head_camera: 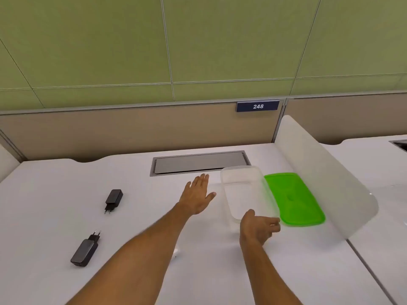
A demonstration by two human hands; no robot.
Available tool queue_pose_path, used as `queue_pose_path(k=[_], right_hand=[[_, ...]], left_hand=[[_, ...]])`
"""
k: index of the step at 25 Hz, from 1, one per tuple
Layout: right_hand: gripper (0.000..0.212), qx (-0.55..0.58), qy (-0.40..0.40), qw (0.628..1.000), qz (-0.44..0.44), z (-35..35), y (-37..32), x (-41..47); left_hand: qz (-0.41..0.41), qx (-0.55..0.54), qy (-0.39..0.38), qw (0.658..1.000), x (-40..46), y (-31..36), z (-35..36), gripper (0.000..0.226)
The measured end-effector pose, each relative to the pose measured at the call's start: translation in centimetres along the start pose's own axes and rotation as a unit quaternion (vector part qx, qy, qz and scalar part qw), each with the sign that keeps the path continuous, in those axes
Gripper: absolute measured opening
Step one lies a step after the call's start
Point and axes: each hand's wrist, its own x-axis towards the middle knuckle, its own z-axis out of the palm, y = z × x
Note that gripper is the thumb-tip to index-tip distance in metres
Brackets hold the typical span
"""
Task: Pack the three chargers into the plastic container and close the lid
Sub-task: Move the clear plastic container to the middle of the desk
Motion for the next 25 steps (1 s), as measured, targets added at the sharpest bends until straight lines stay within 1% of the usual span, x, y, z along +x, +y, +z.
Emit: queue_pose_path(k=[1, 5, 8, 9, 11, 13, 16, 18, 20, 25], right_hand=[[0.076, 0.012, -0.008, 1.0, 0.026, 0.0, -0.1, 0.1], [0.065, 0.014, -0.028, 0.997, 0.071, 0.5, 0.3, 0.7], [0.056, 0.025, -0.018, 0.997, 0.07, 1.0, 0.0, 1.1], [0.054, 0.027, -0.014, 0.997, 0.064, 1.1, -0.2, 1.2], [0.049, 0.024, -0.008, 0.999, 0.033, 1.3, -0.7, 1.2], [0.043, 0.019, -0.008, 1.0, -0.01, 1.6, -1.4, 0.9], [0.034, 0.034, -0.027, 0.996, -0.075, 2.1, -2.7, 0.6], [0.025, 0.021, -0.062, 0.991, -0.119, 2.7, -3.7, 0.8], [0.016, 0.005, -0.108, 0.983, -0.147, 3.4, -4.6, 1.1], [0.011, -0.026, -0.207, 0.96, -0.189, 5.8, -6.3, 1.5]], left_hand=[[-0.005, 0.0, 0.003, 1.0, 0.1, -0.2, 0.0, 0.068], [-0.025, -0.015, -0.004, 1.0, 0.2, -1.2, 0.0, 0.069], [-0.04, -0.038, 0.001, 0.998, 0.4, -1.7, 0.0, 0.07], [-0.05, -0.06, 0.007, 0.997, 0.6, -1.8, -0.1, 0.07], [-0.08, -0.137, 0.025, 0.987, 0.9, -1.8, -0.4, 0.07], [-0.109, -0.219, 0.043, 0.969, 1.2, -1.9, -0.8, 0.069], [-0.133, -0.28, 0.068, 0.948, 1.4, -3.0, -2.1, 0.069], [-0.159, -0.323, 0.096, 0.928, 1.3, -4.3, -3.3, 0.067], [-0.194, -0.364, 0.109, 0.905, 1.0, -6.0, -4.3, 0.066], [-0.272, -0.461, 0.1, 0.839, -0.1, -10.0, -5.7, 0.056]])
